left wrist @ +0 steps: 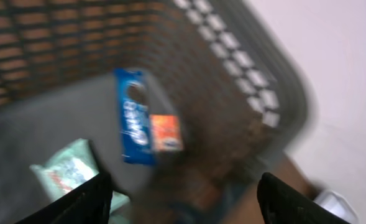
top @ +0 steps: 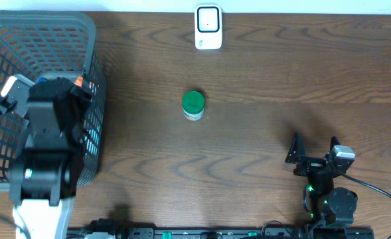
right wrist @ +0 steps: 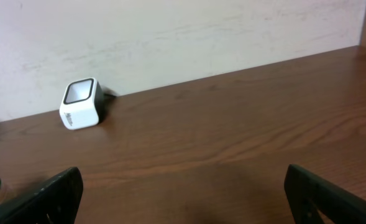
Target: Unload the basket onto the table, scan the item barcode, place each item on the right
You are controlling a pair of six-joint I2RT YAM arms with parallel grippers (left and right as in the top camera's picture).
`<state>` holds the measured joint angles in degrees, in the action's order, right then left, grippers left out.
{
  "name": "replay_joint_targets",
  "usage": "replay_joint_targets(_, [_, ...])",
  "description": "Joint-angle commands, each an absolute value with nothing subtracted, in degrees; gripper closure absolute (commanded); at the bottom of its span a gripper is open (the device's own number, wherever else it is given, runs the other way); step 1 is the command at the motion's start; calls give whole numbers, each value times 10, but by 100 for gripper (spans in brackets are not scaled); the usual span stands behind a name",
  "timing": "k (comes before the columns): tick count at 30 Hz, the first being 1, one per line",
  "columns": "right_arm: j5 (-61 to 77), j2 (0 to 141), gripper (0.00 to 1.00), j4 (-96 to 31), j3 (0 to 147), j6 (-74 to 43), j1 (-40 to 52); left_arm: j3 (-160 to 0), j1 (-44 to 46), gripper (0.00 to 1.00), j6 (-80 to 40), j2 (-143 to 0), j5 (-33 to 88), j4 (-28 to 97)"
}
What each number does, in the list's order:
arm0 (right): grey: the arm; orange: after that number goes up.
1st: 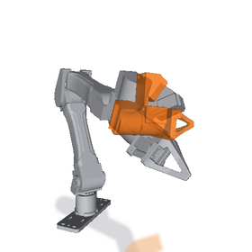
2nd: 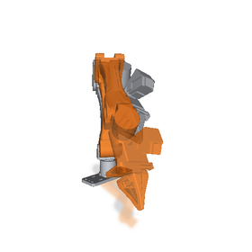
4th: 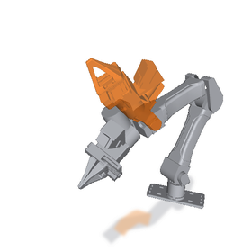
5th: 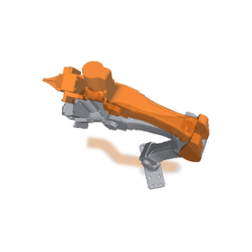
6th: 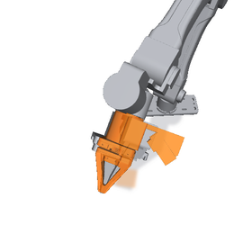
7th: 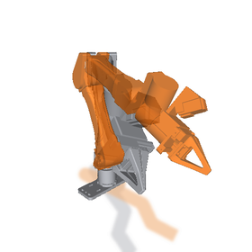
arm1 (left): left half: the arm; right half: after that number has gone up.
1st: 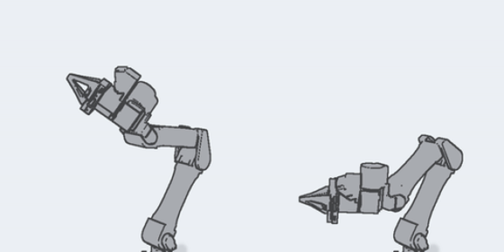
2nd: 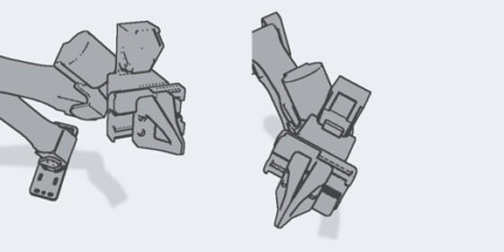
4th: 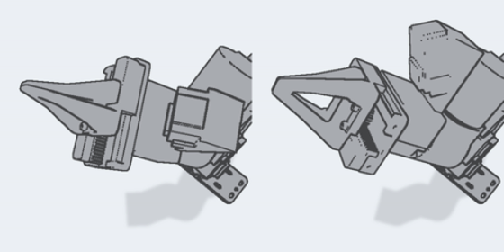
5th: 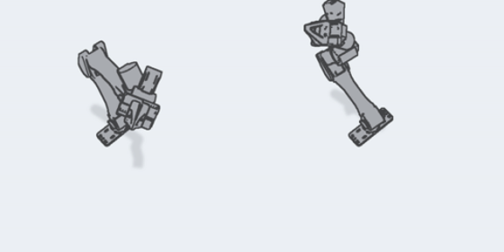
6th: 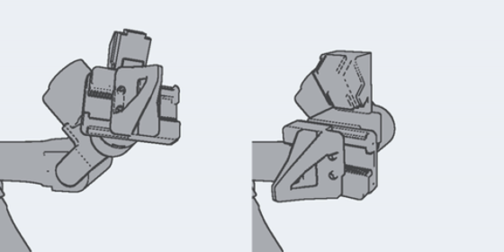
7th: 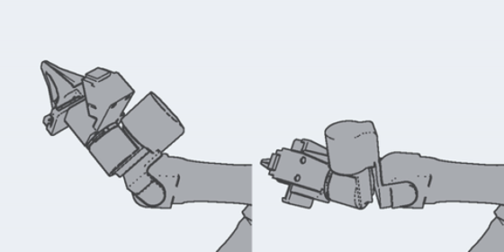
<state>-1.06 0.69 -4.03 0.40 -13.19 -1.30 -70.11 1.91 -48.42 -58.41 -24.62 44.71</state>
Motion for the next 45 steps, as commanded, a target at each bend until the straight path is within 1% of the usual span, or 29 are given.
replay_joint_targets(1, [-14, 4, 1, -43, 3, -136, -8, -705, -8, 24, -560, -618, -318, 451])
replay_joint_targets(4, [-14, 4, 1, -43, 3, -137, -8, -705, -42, 23, -622, -637, -317, 449])
replay_joint_targets(7, [-14, 4, 1, -43, 3, -137, -8, -705, -89, 23, -655, -661, -313, 447])
replay_joint_targets(11, [-14, 4, 1, -43, 3, -136, -8, -705, -145, 23, -663, -706, -264, 450])
replay_joint_targets(12, [-14, 4, 1, -43, 3, -136, -8, -705, -157, 17, -663, -721, -240, 452])
replay_joint_targets(13, [-14, 4, 1, -43, 3, -137, -8, -705, -167, 16, -663, -738, -217, 458])
replay_joint_targets(14, [-14, 4, 1, -43, 3, -136, -8, -705, -176, 9, -663, -757, -198, 465])
replay_joint_targets(15, [-14, 4, 1, -43, 3, -136, -8, -705, -180, 7, -663, -774, -188, 472])
replay_joint_targets(17, [-14, 4, 1, -43, 3, -137, -8, -704, -184, 7, -663, -816, -178, 477])
replay_joint_targets(18, [-14, 4, 1, -43, 3, -137, -8, -704, -184, 8, -663, -833, -170, 475])
replay_joint_targets(19, [-14, 4, 1, -43, 3, -137, -8, -704, -183, 17, -661, -853, -159, 475])
replay_joint_targets(20, [-14, 4, 1, -43, 3, -136, -8, -704, -183, 22, -654, -867, -156, 475])
replay_joint_targets(21, [-14, 4, 1, -43, 3, -136, -8, -704, -183, 25, -644, -883, -156, 476])
replay_joint_targets(24, [-14, 4, 1, -43, 3, -136, -8, -704, -183, 25, -648, -942, -130, 475])
replay_joint_targets(32, [-14, 4, 1, -43, 3, -137, -8, -704, -183, 25, -689, -1036, -101, 472])
replay_joint_targets(37, [-14, 4, 1, -43, 3, -136, -8, -704, -183, 25, -689, -1079, -62, 465])
replay_joint_targets(45, [-14, 4, 1, -43, 3, -136, -8, -703, -183, 25, -673, -1095, 8, 467])
